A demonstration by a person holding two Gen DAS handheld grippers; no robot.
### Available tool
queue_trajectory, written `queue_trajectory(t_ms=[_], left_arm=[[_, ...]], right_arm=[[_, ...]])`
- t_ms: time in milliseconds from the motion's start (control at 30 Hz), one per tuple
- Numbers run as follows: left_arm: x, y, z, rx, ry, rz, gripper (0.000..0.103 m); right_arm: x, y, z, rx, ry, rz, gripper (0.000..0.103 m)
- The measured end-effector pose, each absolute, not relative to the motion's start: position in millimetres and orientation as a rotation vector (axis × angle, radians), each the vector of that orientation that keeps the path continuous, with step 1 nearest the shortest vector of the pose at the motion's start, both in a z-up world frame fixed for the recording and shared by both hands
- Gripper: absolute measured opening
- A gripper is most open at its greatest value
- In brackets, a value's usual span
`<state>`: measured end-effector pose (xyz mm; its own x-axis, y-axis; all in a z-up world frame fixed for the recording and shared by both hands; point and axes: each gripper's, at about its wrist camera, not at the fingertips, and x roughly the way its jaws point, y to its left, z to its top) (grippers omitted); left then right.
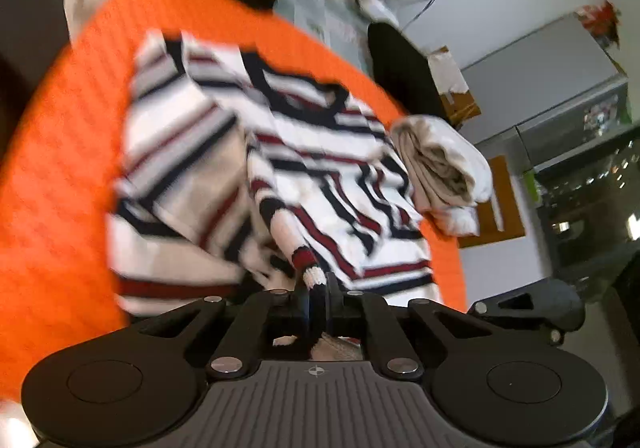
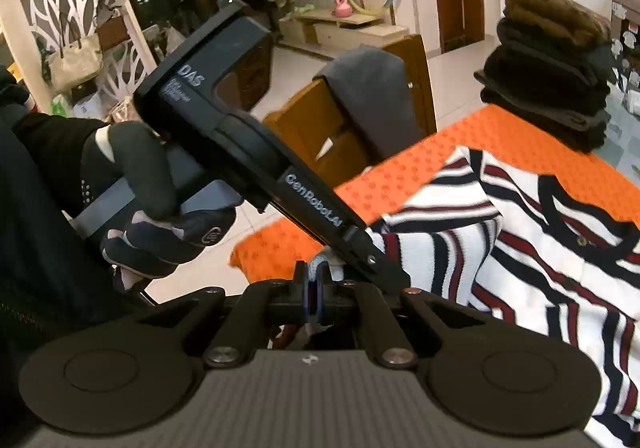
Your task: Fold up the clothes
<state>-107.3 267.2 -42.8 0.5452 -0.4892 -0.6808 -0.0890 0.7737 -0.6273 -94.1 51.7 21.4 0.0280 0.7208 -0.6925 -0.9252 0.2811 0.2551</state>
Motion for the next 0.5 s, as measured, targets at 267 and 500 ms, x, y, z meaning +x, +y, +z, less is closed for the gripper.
queue_trajectory(t_ms=[267, 500], left_arm=[[-145.7, 356.7, -13.7, -0.522, 0.934, -0.112, 0.008], [-180.2, 421.9, -10.1, -0.492, 0.936, 0.013, 0.008]], right_arm=[[-84.6, 54.4, 24.6, -0.121, 0.922, 1.166, 0.016], [-69.3, 40.6, 7.4, -0.081, 0.976, 0.989, 0.016]])
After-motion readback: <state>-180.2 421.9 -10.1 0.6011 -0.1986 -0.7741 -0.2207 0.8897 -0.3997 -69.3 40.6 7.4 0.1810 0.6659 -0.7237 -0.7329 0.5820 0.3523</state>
